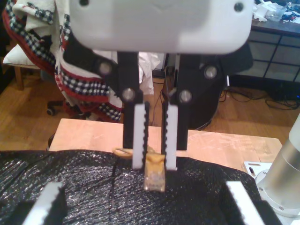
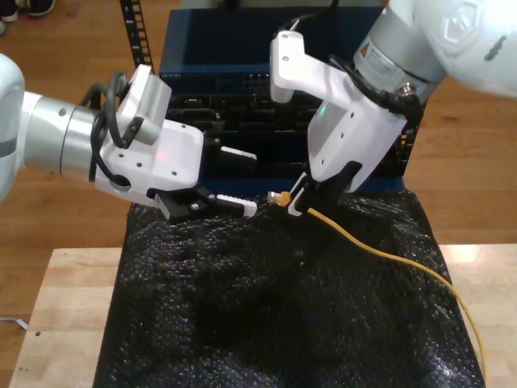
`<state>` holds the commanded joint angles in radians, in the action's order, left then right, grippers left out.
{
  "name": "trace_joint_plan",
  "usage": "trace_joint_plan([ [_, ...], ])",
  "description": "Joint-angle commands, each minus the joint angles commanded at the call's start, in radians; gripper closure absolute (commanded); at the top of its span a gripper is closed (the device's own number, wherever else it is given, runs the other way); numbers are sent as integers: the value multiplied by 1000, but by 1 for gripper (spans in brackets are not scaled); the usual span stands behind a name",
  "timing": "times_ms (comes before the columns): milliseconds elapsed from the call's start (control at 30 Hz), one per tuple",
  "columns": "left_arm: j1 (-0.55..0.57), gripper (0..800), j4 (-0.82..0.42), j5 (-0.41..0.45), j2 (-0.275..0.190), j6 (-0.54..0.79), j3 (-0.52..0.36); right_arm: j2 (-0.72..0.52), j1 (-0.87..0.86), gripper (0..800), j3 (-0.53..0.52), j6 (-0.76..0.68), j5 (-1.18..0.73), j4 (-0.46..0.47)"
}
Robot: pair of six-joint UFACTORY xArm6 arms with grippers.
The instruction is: Grab the cable and plug it in
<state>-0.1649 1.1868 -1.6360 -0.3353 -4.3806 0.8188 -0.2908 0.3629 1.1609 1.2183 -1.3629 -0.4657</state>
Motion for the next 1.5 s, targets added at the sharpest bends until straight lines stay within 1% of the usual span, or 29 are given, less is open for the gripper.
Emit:
trace_joint_plan([
  [100,2,72,2,-2,0,12,0,0,0,789,0,2,-3,-20],
  [367,17,83,0,-5,-2,58,0,0,0,789,8,2,-21,-23],
  [533,15,106,-2,-5,-2,84,0,0,0,789,8,2,-21,-23],
  [667,17,143,-2,-5,0,97,-2,0,0,788,8,2,-21,-23],
  [767,17,203,-2,-5,-2,112,-18,2,2,788,8,2,-20,-23],
  [867,17,221,-2,-5,-2,115,-21,3,3,788,6,2,-20,-23],
  [933,17,269,-2,-5,-2,115,-21,3,3,788,6,0,-20,-23],
  [1033,17,284,-2,-5,-2,115,-23,3,3,788,6,0,-20,-23],
  [1100,17,339,-2,-5,-3,114,-23,5,3,787,5,2,-20,-23],
  [1233,17,360,0,-5,-3,114,-23,6,3,786,5,0,-20,-21],
  [1500,15,368,0,-8,-5,114,-23,14,3,784,2,0,-18,-20],
])
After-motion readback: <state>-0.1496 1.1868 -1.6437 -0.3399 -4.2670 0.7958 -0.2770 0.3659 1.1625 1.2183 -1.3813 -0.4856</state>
